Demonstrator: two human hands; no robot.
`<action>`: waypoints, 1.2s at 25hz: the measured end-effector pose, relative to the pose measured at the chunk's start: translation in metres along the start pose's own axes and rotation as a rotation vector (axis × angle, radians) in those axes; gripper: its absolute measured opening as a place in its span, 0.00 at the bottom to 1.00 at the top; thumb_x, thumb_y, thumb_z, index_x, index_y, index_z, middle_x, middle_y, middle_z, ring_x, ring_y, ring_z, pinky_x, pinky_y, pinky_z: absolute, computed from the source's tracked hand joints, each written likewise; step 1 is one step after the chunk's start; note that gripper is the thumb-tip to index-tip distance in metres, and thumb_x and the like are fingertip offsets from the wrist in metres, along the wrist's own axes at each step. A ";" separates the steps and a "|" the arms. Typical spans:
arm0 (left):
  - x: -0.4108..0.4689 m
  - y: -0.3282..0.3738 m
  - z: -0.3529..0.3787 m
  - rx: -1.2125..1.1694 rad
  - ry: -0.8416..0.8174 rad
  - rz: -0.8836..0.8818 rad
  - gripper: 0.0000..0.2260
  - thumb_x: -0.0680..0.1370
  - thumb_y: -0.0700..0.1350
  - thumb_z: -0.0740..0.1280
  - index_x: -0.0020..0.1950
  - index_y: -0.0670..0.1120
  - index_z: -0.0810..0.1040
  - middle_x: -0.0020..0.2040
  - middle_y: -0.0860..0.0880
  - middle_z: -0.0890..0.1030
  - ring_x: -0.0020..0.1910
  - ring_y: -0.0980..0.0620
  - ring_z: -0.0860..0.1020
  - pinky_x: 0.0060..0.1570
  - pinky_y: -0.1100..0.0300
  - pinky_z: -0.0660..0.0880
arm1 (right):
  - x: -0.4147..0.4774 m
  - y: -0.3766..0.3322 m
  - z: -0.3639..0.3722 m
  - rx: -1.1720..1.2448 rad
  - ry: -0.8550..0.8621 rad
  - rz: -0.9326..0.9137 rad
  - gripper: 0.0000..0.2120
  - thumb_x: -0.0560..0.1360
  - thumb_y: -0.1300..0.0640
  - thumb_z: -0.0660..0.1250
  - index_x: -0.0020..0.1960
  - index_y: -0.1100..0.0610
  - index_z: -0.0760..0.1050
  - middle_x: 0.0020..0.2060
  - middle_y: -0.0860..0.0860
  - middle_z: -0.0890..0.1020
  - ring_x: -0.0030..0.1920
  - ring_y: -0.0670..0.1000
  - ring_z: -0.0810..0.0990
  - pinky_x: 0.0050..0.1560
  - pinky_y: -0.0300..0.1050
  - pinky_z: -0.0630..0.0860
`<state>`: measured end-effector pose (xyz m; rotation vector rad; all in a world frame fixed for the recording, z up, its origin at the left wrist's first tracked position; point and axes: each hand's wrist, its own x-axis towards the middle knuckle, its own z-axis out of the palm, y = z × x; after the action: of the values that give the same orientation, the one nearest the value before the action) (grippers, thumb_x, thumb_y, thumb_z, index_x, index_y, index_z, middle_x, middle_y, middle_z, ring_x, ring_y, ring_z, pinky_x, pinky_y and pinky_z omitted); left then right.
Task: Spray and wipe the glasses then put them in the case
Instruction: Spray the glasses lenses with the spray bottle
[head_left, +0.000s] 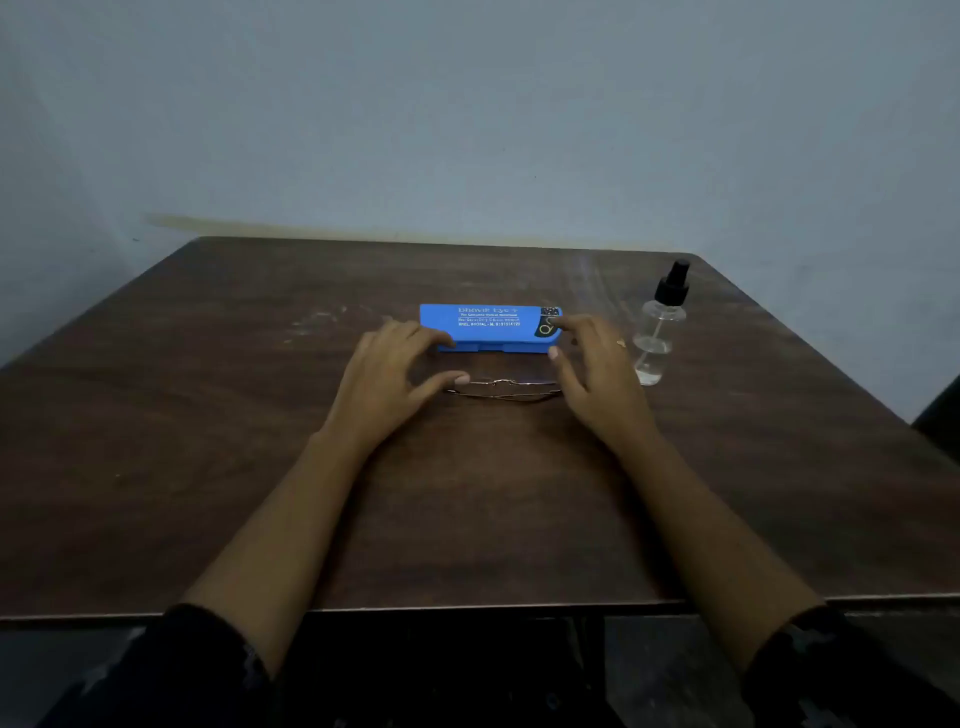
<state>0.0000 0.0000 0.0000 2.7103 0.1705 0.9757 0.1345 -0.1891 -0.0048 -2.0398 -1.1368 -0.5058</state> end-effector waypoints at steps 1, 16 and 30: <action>-0.001 0.000 -0.002 -0.060 -0.025 -0.032 0.19 0.67 0.62 0.66 0.50 0.50 0.76 0.43 0.53 0.79 0.46 0.53 0.74 0.45 0.62 0.62 | 0.000 0.001 -0.001 0.056 0.009 0.010 0.13 0.75 0.56 0.59 0.58 0.58 0.72 0.53 0.52 0.75 0.49 0.43 0.74 0.49 0.36 0.67; -0.002 0.003 0.000 -0.157 -0.195 -0.206 0.10 0.70 0.45 0.70 0.50 0.50 0.74 0.45 0.53 0.80 0.46 0.53 0.77 0.42 0.59 0.70 | -0.003 0.008 -0.005 0.400 -0.139 0.310 0.14 0.71 0.72 0.64 0.54 0.60 0.73 0.42 0.54 0.78 0.33 0.44 0.79 0.39 0.33 0.74; -0.001 0.008 0.003 -0.465 0.032 -0.269 0.05 0.72 0.35 0.67 0.41 0.43 0.72 0.34 0.51 0.77 0.34 0.64 0.74 0.36 0.75 0.67 | -0.003 0.006 -0.008 0.626 -0.080 0.345 0.12 0.72 0.70 0.65 0.40 0.53 0.73 0.37 0.47 0.77 0.34 0.35 0.75 0.36 0.27 0.71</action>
<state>0.0012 -0.0082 -0.0002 2.1848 0.2686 0.8538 0.1382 -0.1990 -0.0045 -1.6516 -0.8214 0.1029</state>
